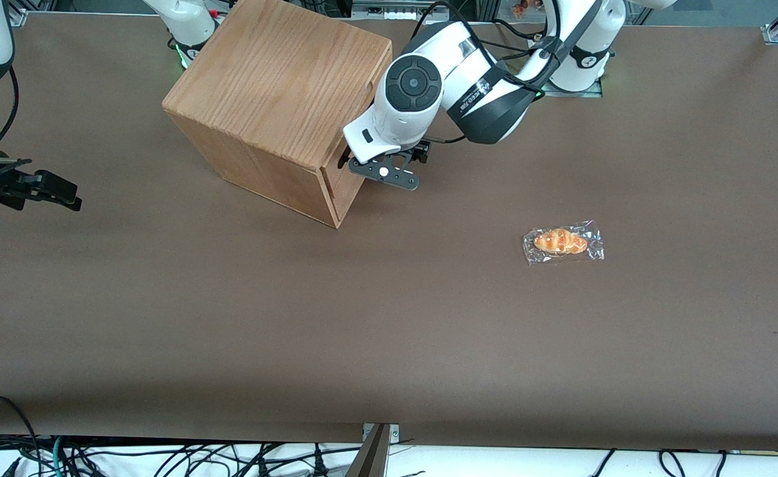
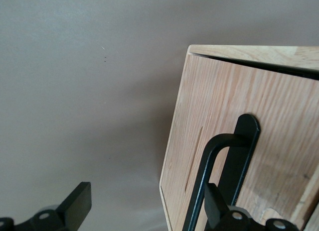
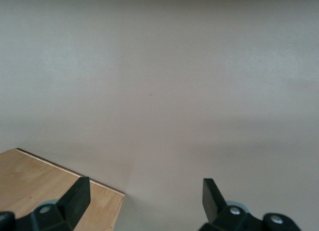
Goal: Open top drawer with left arm
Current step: 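Lower the open left gripper around the black drawer handle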
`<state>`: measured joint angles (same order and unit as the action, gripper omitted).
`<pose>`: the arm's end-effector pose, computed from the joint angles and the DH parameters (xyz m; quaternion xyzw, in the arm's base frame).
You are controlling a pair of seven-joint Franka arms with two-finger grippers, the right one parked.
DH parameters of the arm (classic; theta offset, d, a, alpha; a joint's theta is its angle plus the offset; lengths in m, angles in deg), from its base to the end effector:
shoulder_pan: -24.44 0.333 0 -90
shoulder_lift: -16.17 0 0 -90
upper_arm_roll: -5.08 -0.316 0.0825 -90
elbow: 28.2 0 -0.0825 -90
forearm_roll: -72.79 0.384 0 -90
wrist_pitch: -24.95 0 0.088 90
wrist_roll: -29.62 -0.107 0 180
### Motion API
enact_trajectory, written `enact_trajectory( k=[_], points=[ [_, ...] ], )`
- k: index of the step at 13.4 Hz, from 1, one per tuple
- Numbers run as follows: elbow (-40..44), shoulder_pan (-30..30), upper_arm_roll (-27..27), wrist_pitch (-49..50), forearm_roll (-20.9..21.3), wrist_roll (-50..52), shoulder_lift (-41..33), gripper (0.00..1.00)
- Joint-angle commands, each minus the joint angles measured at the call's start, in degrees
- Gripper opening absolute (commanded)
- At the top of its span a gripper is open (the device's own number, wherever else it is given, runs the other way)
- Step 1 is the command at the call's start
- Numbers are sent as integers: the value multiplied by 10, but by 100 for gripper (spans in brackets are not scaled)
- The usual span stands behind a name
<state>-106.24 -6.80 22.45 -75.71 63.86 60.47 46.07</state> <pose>0.4771 -0.5015 0.4246 0.9800 -0.1193 -0.1361 0.0829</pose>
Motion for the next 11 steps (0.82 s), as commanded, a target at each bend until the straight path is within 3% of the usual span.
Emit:
enact_trajectory(
  k=[1,11],
  points=[
    [-4,-9,-4,-6,-25,1,2,100],
    [-6,-20,-4,-10,-26,1,9,100]
  ],
)
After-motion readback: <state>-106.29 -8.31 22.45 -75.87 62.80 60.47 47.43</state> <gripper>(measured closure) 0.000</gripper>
